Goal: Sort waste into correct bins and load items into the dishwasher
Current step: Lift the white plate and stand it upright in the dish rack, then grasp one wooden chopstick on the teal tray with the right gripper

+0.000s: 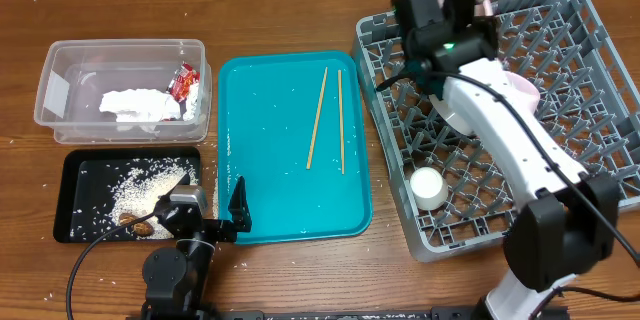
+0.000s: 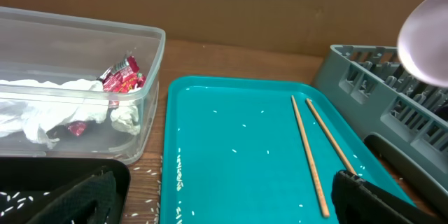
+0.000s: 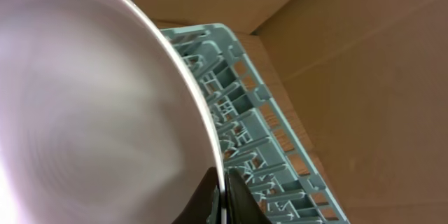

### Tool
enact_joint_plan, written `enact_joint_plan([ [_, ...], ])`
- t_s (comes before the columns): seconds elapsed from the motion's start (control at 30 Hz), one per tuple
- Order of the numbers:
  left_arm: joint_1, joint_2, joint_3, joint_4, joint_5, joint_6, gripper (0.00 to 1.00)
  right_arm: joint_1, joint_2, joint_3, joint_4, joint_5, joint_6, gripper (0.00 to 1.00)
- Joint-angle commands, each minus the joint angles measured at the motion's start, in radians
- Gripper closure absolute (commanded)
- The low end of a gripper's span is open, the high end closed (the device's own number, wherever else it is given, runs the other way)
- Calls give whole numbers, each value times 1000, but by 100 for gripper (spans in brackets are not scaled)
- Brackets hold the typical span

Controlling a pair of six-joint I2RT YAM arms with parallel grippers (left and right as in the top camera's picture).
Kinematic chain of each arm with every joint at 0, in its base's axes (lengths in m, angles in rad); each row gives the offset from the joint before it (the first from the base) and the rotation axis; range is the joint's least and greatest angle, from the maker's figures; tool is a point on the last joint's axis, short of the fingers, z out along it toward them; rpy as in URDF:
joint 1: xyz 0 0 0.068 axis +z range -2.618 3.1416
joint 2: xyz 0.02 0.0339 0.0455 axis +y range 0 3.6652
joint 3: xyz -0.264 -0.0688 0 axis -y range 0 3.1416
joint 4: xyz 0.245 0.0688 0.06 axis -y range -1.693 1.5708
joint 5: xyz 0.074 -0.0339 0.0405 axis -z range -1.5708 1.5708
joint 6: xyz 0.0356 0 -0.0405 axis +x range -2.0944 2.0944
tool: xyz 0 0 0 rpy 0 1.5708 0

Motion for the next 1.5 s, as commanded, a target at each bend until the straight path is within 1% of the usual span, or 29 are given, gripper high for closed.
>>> enact_joint_plan([
  [0.0, 10, -10, -5, 4, 14, 16, 0, 35, 30, -5, 9, 3, -6, 96],
  [0.33, 10, -10, -5, 4, 15, 16, 0, 49, 58, -5, 21, -3, -6, 96],
  [0.37, 10, -10, -5, 4, 14, 16, 0, 53, 60, -5, 21, -9, -6, 93],
  [0.4, 10, -10, -5, 4, 14, 16, 0, 57, 60, -5, 19, -10, -6, 88],
  [0.47, 10, -10, -5, 4, 14, 16, 0, 70, 59, -5, 23, -5, -6, 73],
  [0.5, 10, -10, -5, 4, 14, 16, 0, 76, 58, -3, 27, -1, -6, 67],
  [0.57, 10, -10, -5, 4, 14, 16, 0, 93, 52, -1, 33, 8, -5, 65],
  [0.7, 10, -10, -5, 4, 14, 16, 0, 161, 11, 3, 27, -17, -2, 65],
  [0.73, 10, -10, -5, 4, 14, 16, 0, 183, -2, 3, 22, -47, -2, 63],
  [0.77, 10, -10, -5, 4, 14, 16, 0, 234, -32, 3, 3, -151, -1, 60],
  [0.87, 10, -10, -5, 4, 14, 16, 0, 303, -61, 3, -26, -432, 44, 57],
  [1.0, 10, -10, -5, 4, 14, 16, 0, 328, -53, -11, -17, -803, 194, 58],
  [1.07, 10, -10, -5, 4, 15, 16, 0, 327, -33, -26, 12, -918, 287, 58],
  [1.13, 10, -10, -5, 4, 14, 16, 0, 325, 3, -43, 48, -980, 372, 58],
  [1.2, 10, -10, -5, 4, 14, 16, 0, 325, 48, -53, 87, -1017, 417, 58],
  [1.37, 10, -10, -5, 4, 14, 16, 0, 322, 186, -53, 166, -1027, 480, 58],
  [1.47, 10, -10, -5, 4, 14, 16, 0, 320, 246, -53, 200, -1027, 481, 58],
])
